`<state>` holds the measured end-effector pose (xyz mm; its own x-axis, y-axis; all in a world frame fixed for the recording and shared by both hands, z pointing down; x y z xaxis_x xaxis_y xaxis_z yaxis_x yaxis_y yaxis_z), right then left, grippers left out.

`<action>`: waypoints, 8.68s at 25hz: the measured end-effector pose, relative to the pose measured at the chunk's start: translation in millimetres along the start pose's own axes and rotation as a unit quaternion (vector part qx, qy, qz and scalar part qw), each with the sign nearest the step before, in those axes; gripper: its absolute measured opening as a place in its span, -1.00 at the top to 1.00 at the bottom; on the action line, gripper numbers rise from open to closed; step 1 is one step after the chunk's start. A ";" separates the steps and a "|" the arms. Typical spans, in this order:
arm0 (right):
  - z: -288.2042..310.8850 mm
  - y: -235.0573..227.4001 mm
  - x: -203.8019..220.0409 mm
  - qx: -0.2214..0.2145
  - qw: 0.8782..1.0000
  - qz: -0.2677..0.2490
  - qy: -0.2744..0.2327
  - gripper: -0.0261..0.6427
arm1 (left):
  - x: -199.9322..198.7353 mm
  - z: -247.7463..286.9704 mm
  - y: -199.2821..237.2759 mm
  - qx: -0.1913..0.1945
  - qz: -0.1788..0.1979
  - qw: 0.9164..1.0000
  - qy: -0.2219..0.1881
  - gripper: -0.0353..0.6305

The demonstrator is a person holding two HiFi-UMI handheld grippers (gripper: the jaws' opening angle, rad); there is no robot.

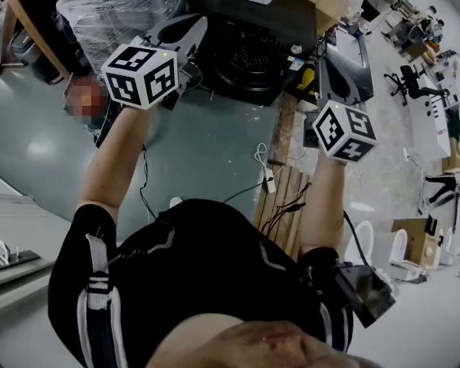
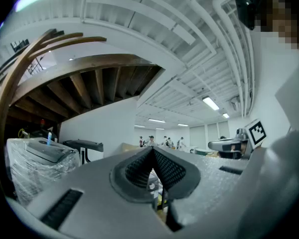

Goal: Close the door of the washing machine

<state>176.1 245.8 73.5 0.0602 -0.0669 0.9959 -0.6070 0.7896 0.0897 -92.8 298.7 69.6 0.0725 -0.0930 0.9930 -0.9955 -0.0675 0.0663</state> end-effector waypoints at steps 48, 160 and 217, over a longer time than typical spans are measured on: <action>64.9 87.6 23.7 0.058 0.998 -0.005 0.025 0.91 | 40.0 -46.8 116.0 -0.009 0.002 1.000 0.016 0.88; 468.0 -42.9 261.5 0.142 0.950 0.192 0.202 0.91 | 522.4 380.9 386.7 0.230 0.162 0.834 0.475 0.59; 378.4 -26.2 334.3 0.208 0.917 0.258 0.224 0.91 | 604.0 309.8 311.7 0.278 0.233 0.736 0.572 0.39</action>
<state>-87.8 -28.0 406.7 -0.0570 0.5808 0.8120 -0.8902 0.3387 -0.3048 -340.4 -86.3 659.8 -0.6831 0.6410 0.3499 -0.6949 -0.7179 -0.0414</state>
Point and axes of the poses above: the fingertips, and each gripper's own axes: z forward along the fingers, y to its left, x out of its underside, the point moved 4 cm from there along -z, backward along the fingers, and after that the axes turned 15 degrees about -x, right-handed, at the moved point
